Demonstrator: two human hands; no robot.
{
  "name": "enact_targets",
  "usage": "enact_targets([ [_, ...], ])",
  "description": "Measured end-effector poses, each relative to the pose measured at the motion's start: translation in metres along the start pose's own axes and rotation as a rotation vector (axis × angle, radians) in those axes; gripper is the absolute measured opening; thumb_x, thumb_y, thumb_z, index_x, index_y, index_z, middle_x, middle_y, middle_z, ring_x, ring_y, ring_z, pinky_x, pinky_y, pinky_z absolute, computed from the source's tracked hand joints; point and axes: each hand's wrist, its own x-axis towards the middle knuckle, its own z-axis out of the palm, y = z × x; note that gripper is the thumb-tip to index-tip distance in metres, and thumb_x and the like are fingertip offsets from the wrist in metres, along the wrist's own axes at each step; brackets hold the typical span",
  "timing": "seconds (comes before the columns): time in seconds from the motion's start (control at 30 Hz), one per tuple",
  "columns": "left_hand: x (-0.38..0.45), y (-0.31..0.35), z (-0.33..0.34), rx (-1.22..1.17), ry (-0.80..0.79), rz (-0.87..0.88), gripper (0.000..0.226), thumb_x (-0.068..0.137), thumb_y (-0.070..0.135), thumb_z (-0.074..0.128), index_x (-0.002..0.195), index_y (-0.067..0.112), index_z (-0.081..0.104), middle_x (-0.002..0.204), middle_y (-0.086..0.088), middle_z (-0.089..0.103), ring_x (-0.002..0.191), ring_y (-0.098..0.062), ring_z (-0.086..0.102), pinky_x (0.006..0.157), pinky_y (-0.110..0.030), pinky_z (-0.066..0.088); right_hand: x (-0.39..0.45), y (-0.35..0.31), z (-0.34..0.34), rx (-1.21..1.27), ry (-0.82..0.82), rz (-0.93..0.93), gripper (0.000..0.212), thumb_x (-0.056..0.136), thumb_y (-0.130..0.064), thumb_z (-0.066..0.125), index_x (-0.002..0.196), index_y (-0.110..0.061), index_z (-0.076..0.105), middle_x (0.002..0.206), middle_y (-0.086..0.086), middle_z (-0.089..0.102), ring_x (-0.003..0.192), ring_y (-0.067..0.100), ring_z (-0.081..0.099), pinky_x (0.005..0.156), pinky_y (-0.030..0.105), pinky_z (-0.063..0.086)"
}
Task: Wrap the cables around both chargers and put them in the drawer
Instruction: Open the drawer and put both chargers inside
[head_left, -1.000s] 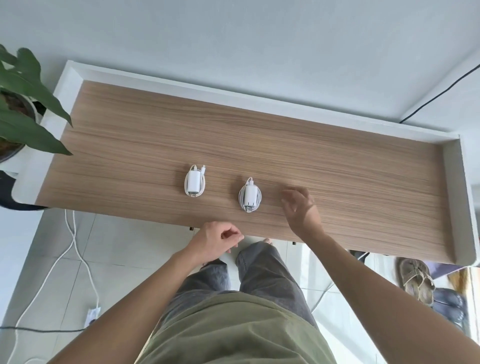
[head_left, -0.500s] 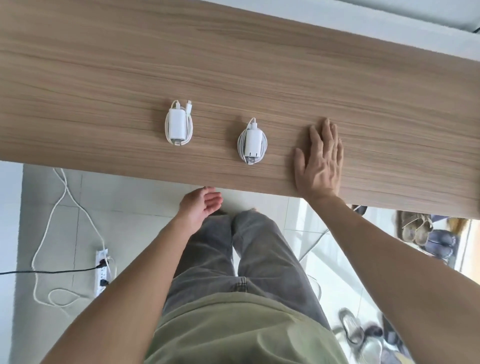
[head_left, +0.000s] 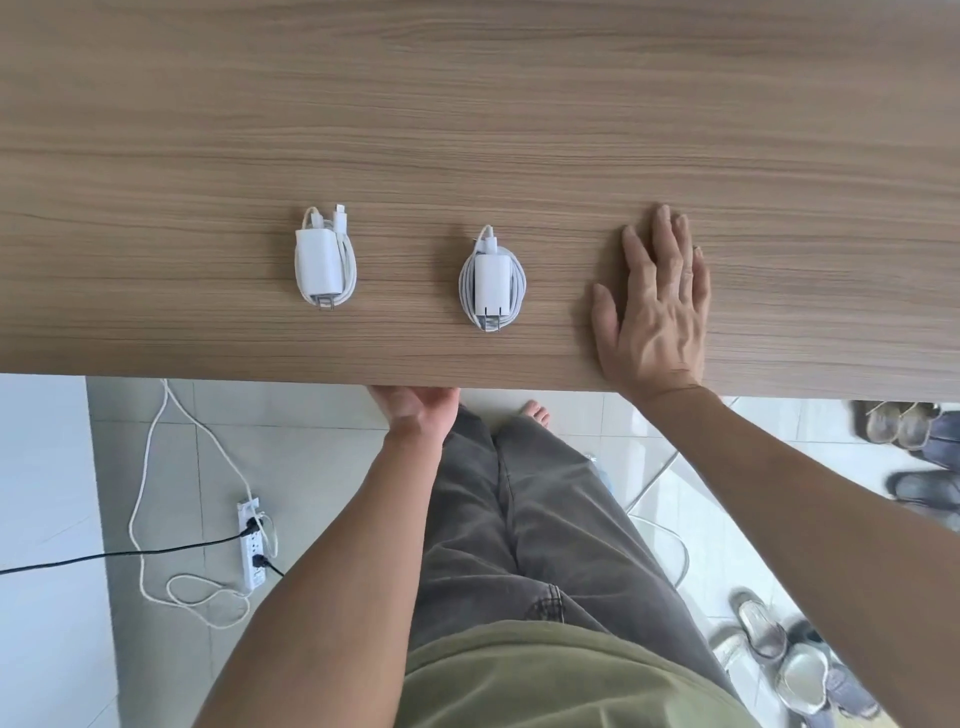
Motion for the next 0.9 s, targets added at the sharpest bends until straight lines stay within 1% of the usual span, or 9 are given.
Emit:
enact_targets([
  [0.17,-0.001,-0.003,-0.018,-0.016,0.216,0.021,0.074,0.077,0.062,0.072,0.137,0.019,0.064,0.141,-0.009,0.065,0.128,-0.034,0.063,0.112,-0.054,0.044,0.0,0.001,0.0,-0.002,-0.001,-0.008,0.061,0.104,-0.042,0.042,0.156,-0.013,0.035,0.17,0.016,0.018,0.159,0.031,0.012,0.128,0.046,0.009],
  [0.37,-0.009,-0.002,-0.03,-0.013,0.244,0.023,0.076,0.076,0.066,0.074,0.133,0.015,0.066,0.134,-0.015,0.068,0.125,-0.039,0.063,0.109,-0.061,0.045,-0.001,0.002,0.003,0.0,0.006,-0.017,0.061,0.104,-0.043,0.041,0.156,-0.014,0.036,0.17,0.015,0.018,0.159,0.03,0.012,0.128,0.047,0.01],
  [0.5,-0.018,0.0,-0.035,0.04,0.274,0.015,0.074,0.083,0.066,0.066,0.134,0.014,0.064,0.137,-0.014,0.064,0.126,-0.036,0.061,0.112,-0.057,0.044,-0.002,0.001,0.001,0.003,-0.001,-0.015,0.061,0.103,-0.044,0.04,0.157,-0.015,0.035,0.17,0.014,0.017,0.159,0.029,0.011,0.128,0.046,0.009],
  [0.6,-0.03,-0.003,-0.034,0.179,0.335,0.016,0.07,0.098,0.062,0.047,0.143,0.008,0.048,0.139,-0.013,0.055,0.128,-0.031,0.053,0.119,-0.053,0.037,-0.002,0.001,-0.001,0.029,-0.004,-0.009,0.061,0.104,-0.045,0.039,0.157,-0.015,0.036,0.17,0.013,0.018,0.159,0.029,0.011,0.128,0.045,0.009],
  [0.67,-0.041,-0.006,-0.036,0.385,0.386,0.011,0.056,0.109,0.041,0.037,0.152,0.005,0.037,0.145,-0.018,0.052,0.131,-0.033,0.054,0.115,-0.049,0.043,-0.003,0.001,-0.004,0.06,-0.026,-0.01,0.061,0.103,-0.045,0.04,0.156,-0.014,0.037,0.17,0.013,0.018,0.159,0.03,0.012,0.129,0.045,0.009],
  [0.73,-0.051,-0.014,-0.04,0.696,0.384,-0.049,0.04,0.109,0.021,0.041,0.142,0.0,0.05,0.138,-0.019,0.062,0.122,-0.031,0.064,0.103,-0.043,0.053,-0.001,0.003,-0.01,0.102,-0.083,-0.028,0.061,0.103,-0.043,0.044,0.156,-0.013,0.038,0.17,0.014,0.017,0.159,0.031,0.01,0.129,0.046,0.009],
  [0.77,-0.057,-0.019,-0.04,0.891,0.356,-0.089,0.034,0.107,0.019,0.046,0.133,0.001,0.059,0.131,-0.018,0.068,0.114,-0.028,0.069,0.098,-0.04,0.056,-0.001,0.004,-0.015,0.132,-0.118,-0.042,0.06,0.102,-0.04,0.047,0.155,-0.013,0.039,0.17,0.014,0.017,0.159,0.031,0.009,0.129,0.045,0.01],
  [0.83,-0.079,-0.029,-0.032,1.428,0.196,-0.074,0.028,0.106,0.024,0.049,0.116,0.006,0.068,0.119,-0.012,0.074,0.104,-0.023,0.073,0.093,-0.037,0.059,-0.006,0.007,-0.028,0.226,-0.169,-0.063,0.054,0.101,-0.033,0.054,0.15,-0.012,0.047,0.168,0.014,0.025,0.157,0.029,0.016,0.128,0.042,0.017],
  [0.9,-0.101,-0.036,-0.023,1.922,-0.126,0.095,0.024,0.105,0.032,0.051,0.108,0.016,0.07,0.114,0.0,0.075,0.103,-0.016,0.071,0.094,-0.034,0.057,-0.021,0.011,-0.039,0.291,-0.108,-0.14,0.04,0.098,-0.027,0.06,0.134,-0.009,0.062,0.154,0.014,0.046,0.143,0.031,0.042,0.117,0.042,0.038],
])
